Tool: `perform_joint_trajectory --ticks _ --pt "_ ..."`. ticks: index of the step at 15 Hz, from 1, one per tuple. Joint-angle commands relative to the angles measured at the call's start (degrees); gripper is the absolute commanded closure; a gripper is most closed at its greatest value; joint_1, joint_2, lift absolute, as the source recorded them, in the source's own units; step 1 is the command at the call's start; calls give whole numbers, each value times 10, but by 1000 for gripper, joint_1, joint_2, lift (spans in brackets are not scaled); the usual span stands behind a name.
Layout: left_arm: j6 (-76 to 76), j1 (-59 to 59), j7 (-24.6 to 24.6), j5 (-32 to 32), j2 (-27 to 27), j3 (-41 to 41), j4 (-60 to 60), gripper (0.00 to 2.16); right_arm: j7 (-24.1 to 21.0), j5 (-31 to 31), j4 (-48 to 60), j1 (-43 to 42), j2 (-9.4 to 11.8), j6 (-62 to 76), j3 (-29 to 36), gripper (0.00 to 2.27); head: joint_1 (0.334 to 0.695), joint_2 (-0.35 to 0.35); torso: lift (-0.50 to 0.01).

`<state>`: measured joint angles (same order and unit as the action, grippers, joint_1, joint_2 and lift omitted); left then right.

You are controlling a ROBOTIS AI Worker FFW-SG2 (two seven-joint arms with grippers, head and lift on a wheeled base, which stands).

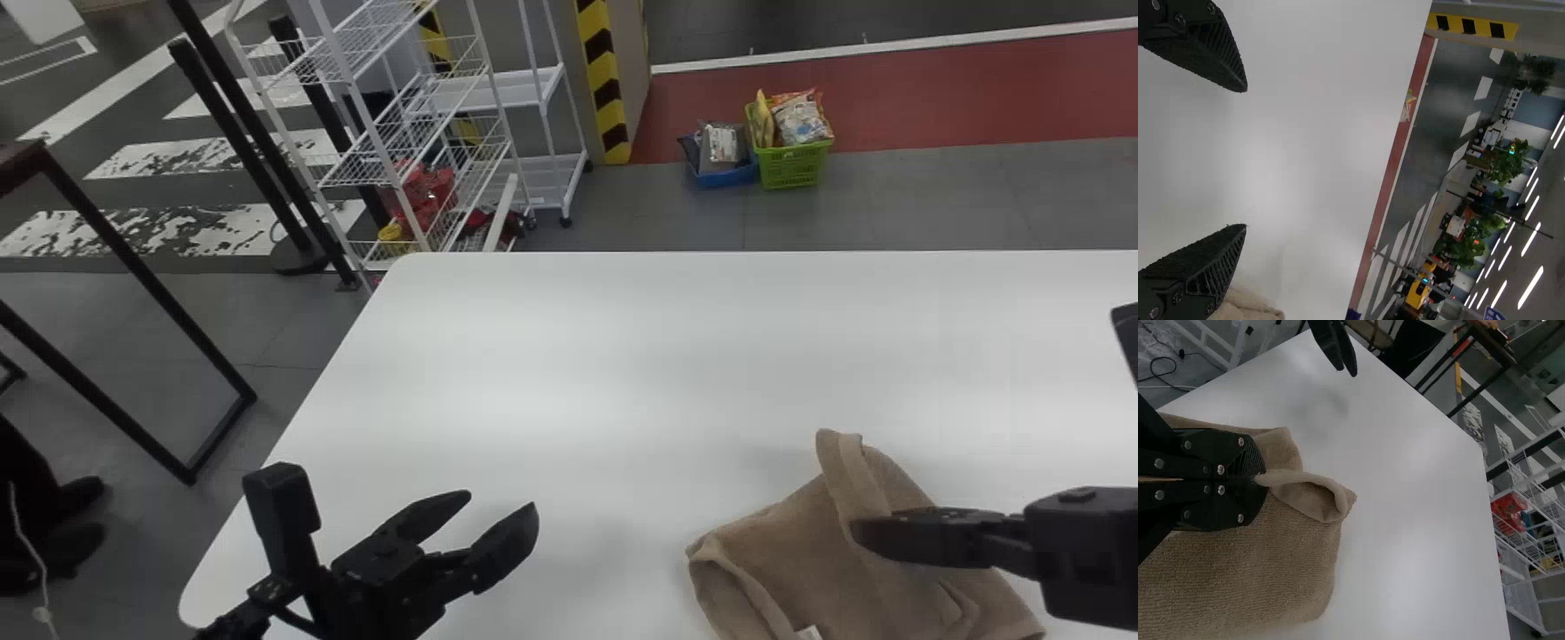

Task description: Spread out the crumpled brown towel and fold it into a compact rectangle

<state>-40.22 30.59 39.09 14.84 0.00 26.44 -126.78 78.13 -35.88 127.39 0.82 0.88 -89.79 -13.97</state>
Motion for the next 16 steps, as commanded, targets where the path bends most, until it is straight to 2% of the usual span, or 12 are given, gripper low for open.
perform_joint_trajectory --ticks 1,4,5,6,7,14,16 --pt "0 0 0 2 1 1 0 80 2 -26 -29 4 1 -3 -42 1190 695 350 -127" --pt "0 0 0 2 1 1 0 80 2 -50 -65 6 1 -3 -88 1075 695 350 -127" --pt "0 -1 0 2 1 1 0 80 2 -49 -66 9 0 -3 -93 792 695 350 -127" --pt "0 -1 0 2 1 1 0 80 2 -47 -65 11 0 -3 -96 235 695 350 -127" --pt "0 -1 0 2 1 1 0 80 2 -40 -60 12 0 -3 -92 12 695 350 -127" --pt "0 -2 -1 1 1 -1 -1 80 2 104 7 39 -9 -3 13 39 695 350 -127" --pt "0 -2 -1 1 1 -2 0 80 2 117 2 45 -9 -3 5 194 695 350 -127"
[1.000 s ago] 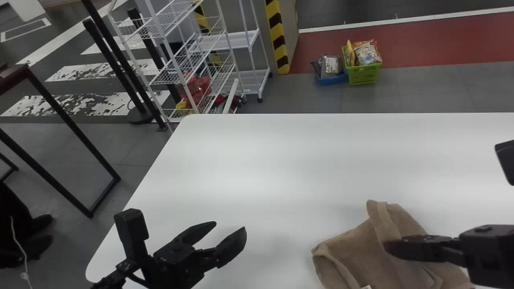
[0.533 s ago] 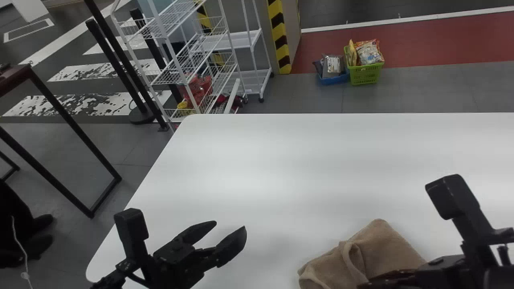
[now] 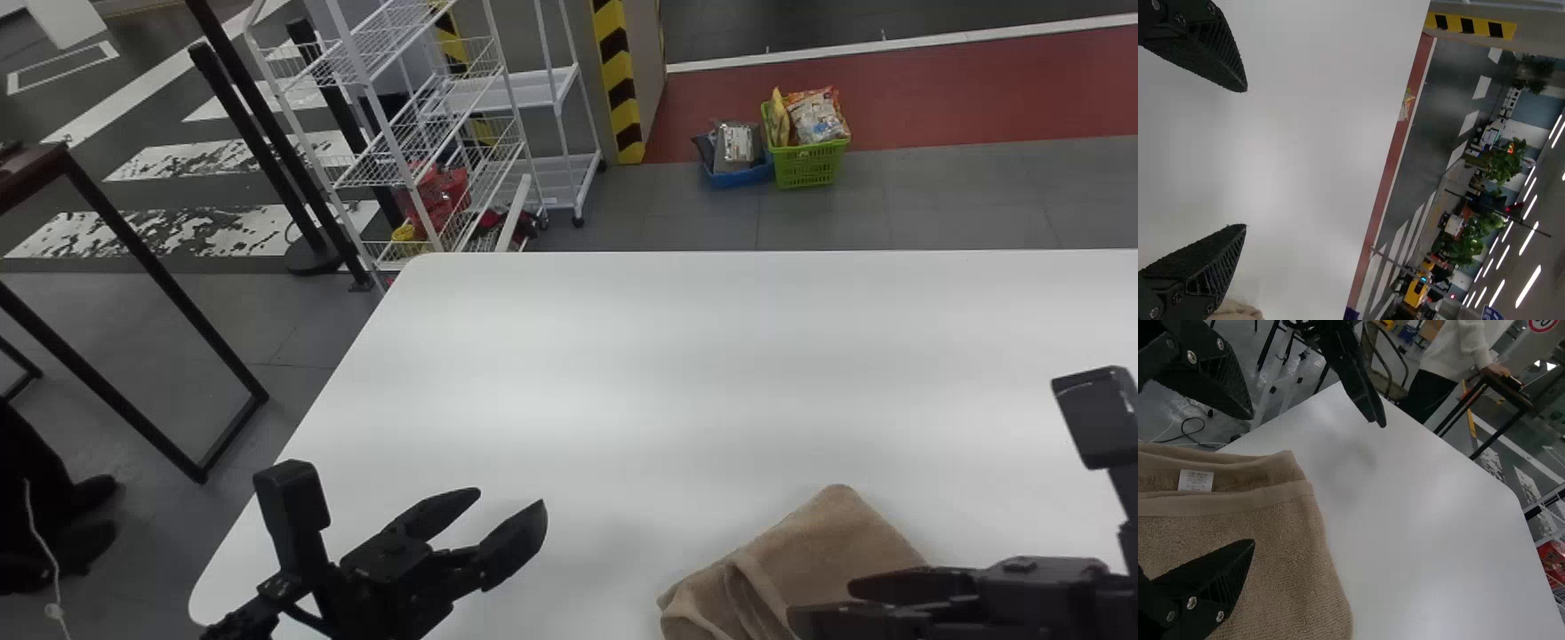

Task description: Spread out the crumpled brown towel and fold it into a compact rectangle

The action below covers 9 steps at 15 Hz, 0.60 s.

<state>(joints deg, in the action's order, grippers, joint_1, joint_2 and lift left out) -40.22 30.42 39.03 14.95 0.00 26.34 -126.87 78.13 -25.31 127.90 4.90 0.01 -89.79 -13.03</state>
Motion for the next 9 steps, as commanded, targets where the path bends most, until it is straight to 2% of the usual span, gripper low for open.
perform_joint_trajectory --ticks 1,3,4,5,6,9 --pt "0 0 0 0 1 -1 0 80 2 13 -7 13 -1 -3 -17 346 695 350 -127" --pt "0 1 0 0 1 1 -2 80 -7 27 -5 42 -1 -3 -29 775 695 350 -127" --pt "0 1 0 0 1 2 -1 80 -17 29 1 59 -1 -3 -41 1187 695 350 -127" --pt "0 2 0 1 1 2 0 80 -22 32 4 65 -1 -3 -54 1497 695 350 -127" --pt "0 1 0 1 1 3 0 80 -22 32 5 69 -1 -3 -72 1717 695 350 -127" --pt "0 2 1 1 1 3 0 80 -36 31 4 69 -1 -3 -109 1720 695 350 -127"
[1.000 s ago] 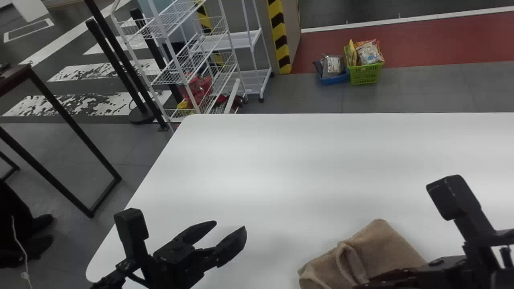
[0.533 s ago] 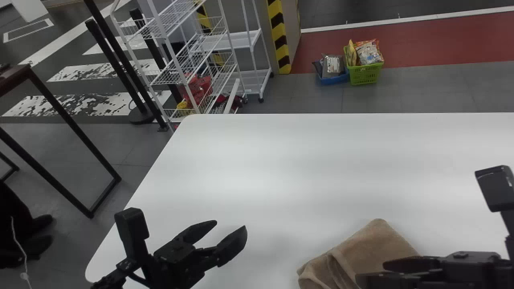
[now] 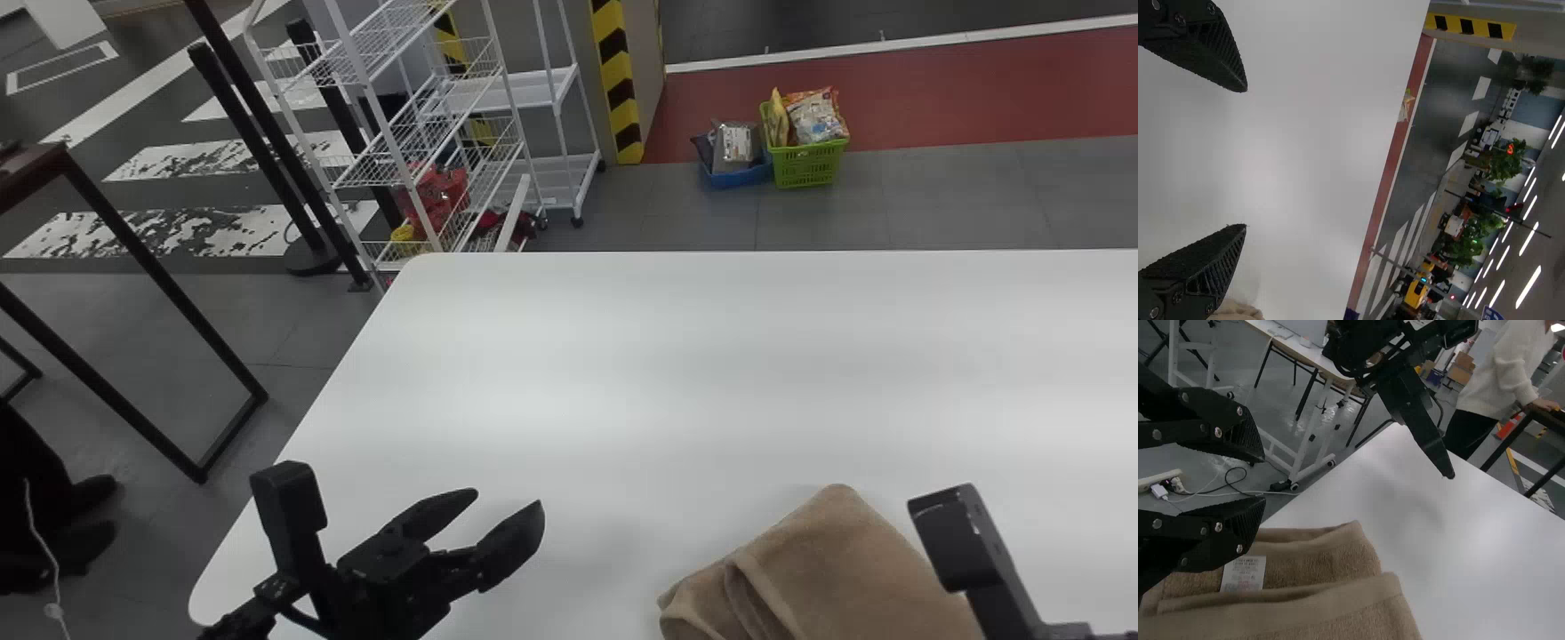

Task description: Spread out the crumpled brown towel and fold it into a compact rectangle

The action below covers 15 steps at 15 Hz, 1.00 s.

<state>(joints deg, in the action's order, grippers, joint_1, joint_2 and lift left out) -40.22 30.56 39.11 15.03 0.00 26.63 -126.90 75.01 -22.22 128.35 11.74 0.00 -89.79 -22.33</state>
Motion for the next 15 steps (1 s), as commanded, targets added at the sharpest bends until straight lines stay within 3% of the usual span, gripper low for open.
perform_joint_trajectory --ticks 1,15 --pt "0 0 0 0 1 0 1 80 -9 -3 -3 -1 -1 -3 -19 1720 695 350 -127" --pt "7 -6 -1 -1 1 4 14 80 -1 -70 -62 -42 -1 -3 -29 1717 695 350 -127"
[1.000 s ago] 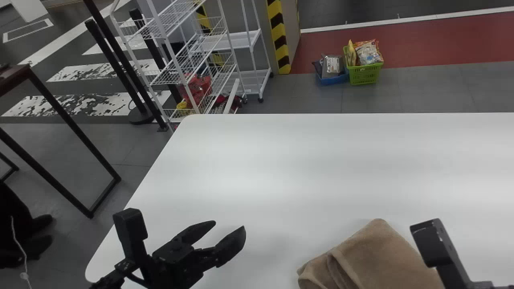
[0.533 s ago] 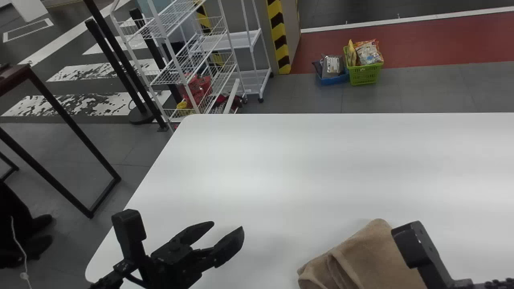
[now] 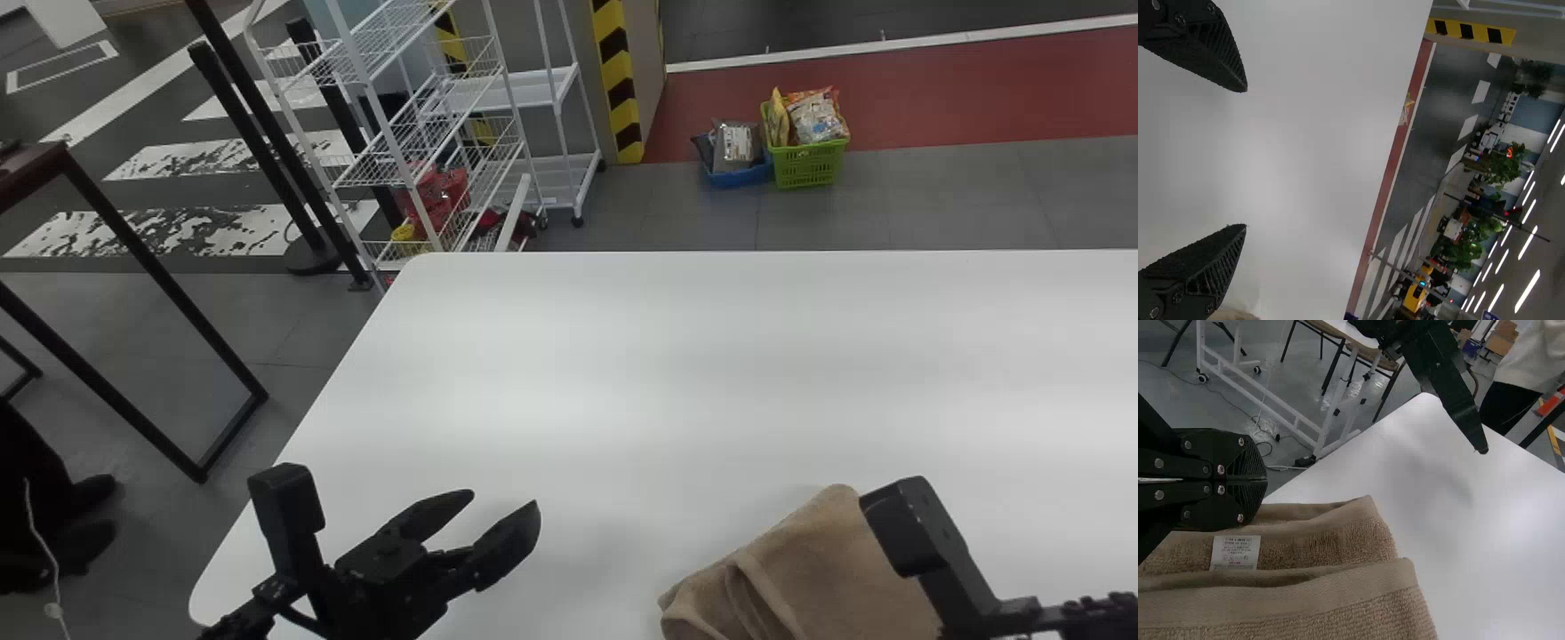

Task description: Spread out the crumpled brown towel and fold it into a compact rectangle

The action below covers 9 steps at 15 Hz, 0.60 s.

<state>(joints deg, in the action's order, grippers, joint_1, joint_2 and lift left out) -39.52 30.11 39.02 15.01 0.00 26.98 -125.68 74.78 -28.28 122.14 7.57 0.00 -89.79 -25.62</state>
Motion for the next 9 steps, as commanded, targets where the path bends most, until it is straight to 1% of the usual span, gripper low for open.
perform_joint_trajectory --ticks 1,3,6,9 --pt "0 -1 0 -1 1 0 3 80 8 -17 0 0 -1 -3 6 1717 695 350 -127" --pt "0 -2 0 -1 1 0 3 80 25 -37 0 1 -1 -3 11 1717 695 350 -127" --pt "0 -2 1 -1 1 0 3 80 25 -30 -3 2 -1 -3 14 1717 695 350 -127" --pt "0 -1 1 -1 1 -1 3 80 22 -20 -7 2 -1 -3 0 1717 695 350 -127"
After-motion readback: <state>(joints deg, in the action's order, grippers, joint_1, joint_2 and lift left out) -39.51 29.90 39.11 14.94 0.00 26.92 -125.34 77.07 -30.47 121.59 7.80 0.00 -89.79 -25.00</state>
